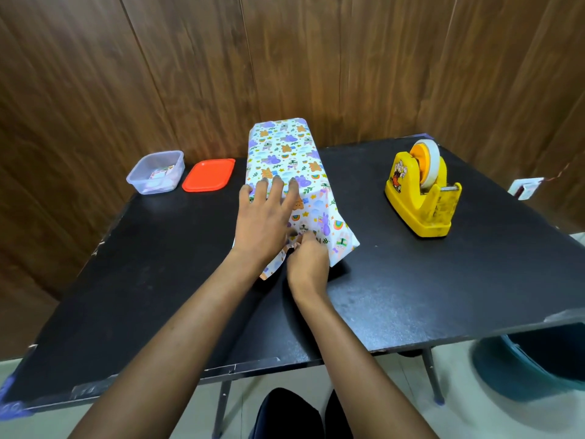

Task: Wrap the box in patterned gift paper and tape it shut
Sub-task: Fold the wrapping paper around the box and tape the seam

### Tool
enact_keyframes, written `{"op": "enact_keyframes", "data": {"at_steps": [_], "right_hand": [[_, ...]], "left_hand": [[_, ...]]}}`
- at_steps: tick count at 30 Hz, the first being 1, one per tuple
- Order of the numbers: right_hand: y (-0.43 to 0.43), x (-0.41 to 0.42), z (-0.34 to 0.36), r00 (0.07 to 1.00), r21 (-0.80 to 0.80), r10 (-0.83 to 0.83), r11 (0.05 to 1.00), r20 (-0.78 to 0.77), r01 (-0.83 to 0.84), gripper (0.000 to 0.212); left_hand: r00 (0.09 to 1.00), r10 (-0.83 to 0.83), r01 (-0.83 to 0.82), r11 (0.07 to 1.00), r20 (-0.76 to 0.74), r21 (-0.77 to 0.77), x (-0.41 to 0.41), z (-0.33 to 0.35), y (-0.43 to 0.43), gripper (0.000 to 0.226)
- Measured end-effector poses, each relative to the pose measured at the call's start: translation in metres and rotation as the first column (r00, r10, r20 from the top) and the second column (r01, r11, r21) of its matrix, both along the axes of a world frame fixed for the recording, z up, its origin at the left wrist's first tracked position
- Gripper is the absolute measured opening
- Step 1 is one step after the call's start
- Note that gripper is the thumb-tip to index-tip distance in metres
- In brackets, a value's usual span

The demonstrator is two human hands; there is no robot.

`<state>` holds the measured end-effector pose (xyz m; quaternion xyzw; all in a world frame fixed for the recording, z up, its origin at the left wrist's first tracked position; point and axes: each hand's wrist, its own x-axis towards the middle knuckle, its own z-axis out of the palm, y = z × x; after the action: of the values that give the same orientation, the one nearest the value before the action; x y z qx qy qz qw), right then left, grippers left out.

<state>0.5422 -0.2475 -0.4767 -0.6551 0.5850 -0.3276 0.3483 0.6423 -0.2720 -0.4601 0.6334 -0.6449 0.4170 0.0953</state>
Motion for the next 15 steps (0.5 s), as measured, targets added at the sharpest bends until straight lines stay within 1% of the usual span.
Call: {"op": "enact_keyframes", "data": {"at_steps": [6,7,9,10,13,15], "right_hand": [[0.001,0.003,0.005,0.978,-0.081,0.064,0.993,-0.2,-0.082,0.029],[0.002,0.001,0.007,0.972,-0.09,0.077,0.991,-0.22,-0.099,0.028],[0.004,-0.003,0.011,0.974,-0.096,0.099,0.988,-0.202,-0.121,0.027],[0.006,-0.005,0.013,0.971,-0.108,0.103,0.986,-0.218,-0.129,0.027],[0.01,-0.014,0.021,0.927,-0.131,0.099,0.979,-0.363,-0.156,0.032],[0.012,-0.016,0.026,0.914,-0.126,0.092,0.98,-0.396,-0.154,0.033]], "left_hand": [[0.999,-0.026,0.027,0.999,0.028,-0.036,0.003,-0.001,-0.002,0.082],[0.999,-0.027,0.028,0.999,0.033,-0.043,0.004,0.0,-0.001,0.079],[0.999,-0.032,0.034,0.998,0.032,-0.052,0.004,0.0,-0.001,0.073],[0.999,-0.034,0.036,0.998,0.028,-0.054,0.004,-0.001,-0.001,0.073],[0.999,-0.027,0.028,0.998,0.025,-0.051,0.004,-0.002,-0.002,0.083],[0.999,-0.033,0.035,0.998,0.032,-0.055,0.005,-0.001,-0.001,0.086]]}}
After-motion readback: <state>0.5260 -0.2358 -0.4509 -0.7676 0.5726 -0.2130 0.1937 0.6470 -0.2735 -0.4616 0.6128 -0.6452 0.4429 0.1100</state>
